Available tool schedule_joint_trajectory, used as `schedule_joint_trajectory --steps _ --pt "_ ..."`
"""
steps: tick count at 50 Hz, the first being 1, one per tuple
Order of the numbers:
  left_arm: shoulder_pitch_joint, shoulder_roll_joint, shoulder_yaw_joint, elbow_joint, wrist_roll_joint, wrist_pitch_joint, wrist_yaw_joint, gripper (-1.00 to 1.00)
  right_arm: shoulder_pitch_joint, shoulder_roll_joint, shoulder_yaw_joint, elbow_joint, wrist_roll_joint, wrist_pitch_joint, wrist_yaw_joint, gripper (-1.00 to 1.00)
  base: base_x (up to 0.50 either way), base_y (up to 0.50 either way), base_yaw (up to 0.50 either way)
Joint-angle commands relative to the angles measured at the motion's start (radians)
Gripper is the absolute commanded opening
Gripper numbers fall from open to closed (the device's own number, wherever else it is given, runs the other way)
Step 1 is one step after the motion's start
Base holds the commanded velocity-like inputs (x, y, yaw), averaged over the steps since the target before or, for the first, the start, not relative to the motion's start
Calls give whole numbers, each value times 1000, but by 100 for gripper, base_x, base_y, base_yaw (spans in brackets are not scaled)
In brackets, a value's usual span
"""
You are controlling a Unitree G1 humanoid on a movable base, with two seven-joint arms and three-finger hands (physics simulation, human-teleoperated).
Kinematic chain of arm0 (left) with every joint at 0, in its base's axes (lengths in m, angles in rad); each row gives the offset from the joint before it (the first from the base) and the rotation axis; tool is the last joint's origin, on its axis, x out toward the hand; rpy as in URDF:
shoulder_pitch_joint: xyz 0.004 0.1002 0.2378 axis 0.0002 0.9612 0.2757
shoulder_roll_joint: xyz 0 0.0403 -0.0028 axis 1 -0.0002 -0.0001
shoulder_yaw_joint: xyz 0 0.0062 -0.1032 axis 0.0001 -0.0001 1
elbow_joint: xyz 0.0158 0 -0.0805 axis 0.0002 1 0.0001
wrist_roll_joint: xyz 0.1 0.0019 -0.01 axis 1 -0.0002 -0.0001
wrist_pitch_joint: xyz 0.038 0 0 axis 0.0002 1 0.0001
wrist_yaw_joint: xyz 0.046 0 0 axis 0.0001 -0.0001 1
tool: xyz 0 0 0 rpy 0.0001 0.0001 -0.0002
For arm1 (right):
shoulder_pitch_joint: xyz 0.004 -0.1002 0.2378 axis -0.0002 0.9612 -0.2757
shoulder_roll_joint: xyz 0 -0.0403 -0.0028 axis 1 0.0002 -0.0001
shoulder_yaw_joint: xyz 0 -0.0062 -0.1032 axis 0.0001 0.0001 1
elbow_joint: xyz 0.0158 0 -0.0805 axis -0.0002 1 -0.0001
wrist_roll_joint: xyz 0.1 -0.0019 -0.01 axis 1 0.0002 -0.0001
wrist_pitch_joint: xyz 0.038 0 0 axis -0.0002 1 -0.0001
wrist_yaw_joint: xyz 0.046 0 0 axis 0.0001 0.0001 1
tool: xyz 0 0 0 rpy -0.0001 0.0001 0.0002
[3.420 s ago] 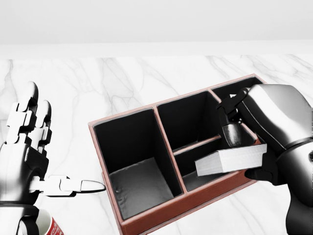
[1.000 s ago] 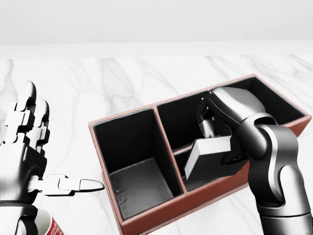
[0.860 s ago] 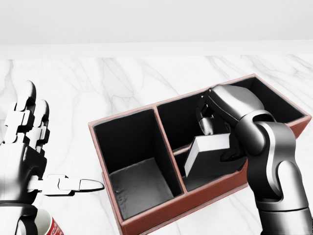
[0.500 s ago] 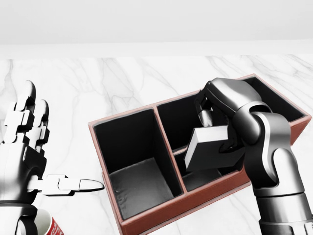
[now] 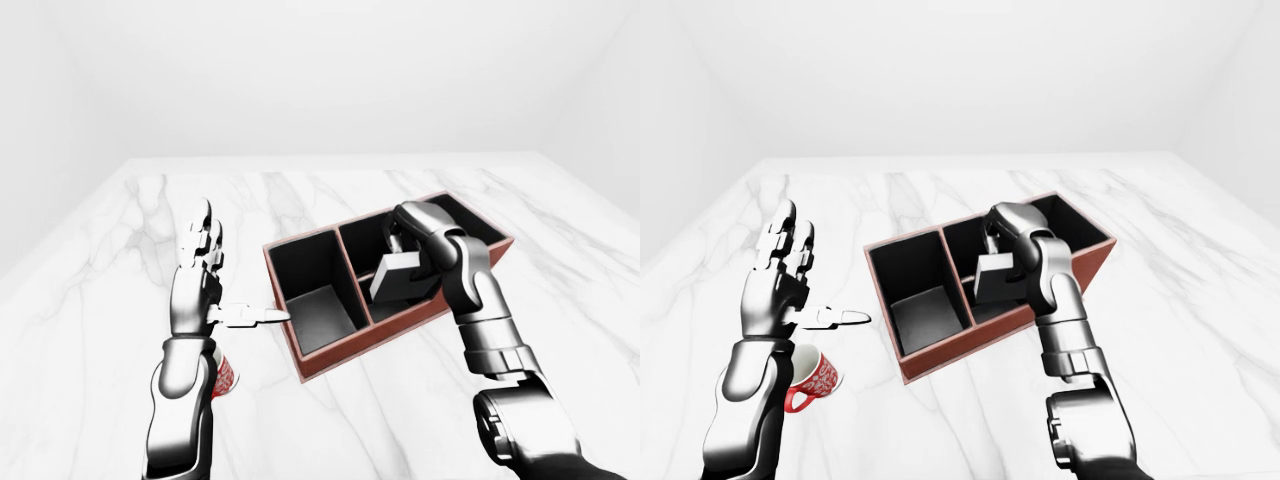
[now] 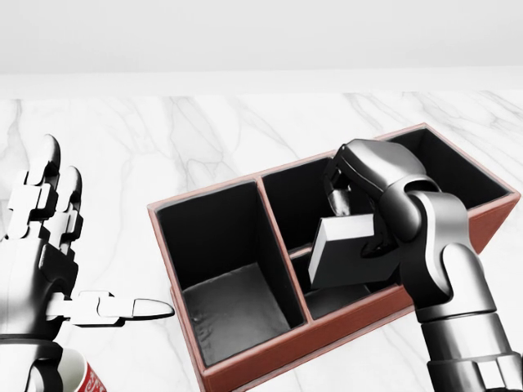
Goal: Pick up the book and place it in the back compartment of the caddy.
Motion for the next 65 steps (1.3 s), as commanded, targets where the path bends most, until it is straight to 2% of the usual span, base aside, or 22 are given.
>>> schedule_joint_trajectory --steps 1,39,65 --pt "-1 0 0 4 2 0 1 100 -6 -2 -4 44 -8 -20 -39 -100 0 0 0" --pt "1 -2 -6 11 8 0 4 100 -26 -9 -2 118 3 -37 -99 -100 0 0 0" --pt "0 -2 -7 11 9 0 4 100 -91 -2 15 256 3 -65 -180 -100 0 0 0"
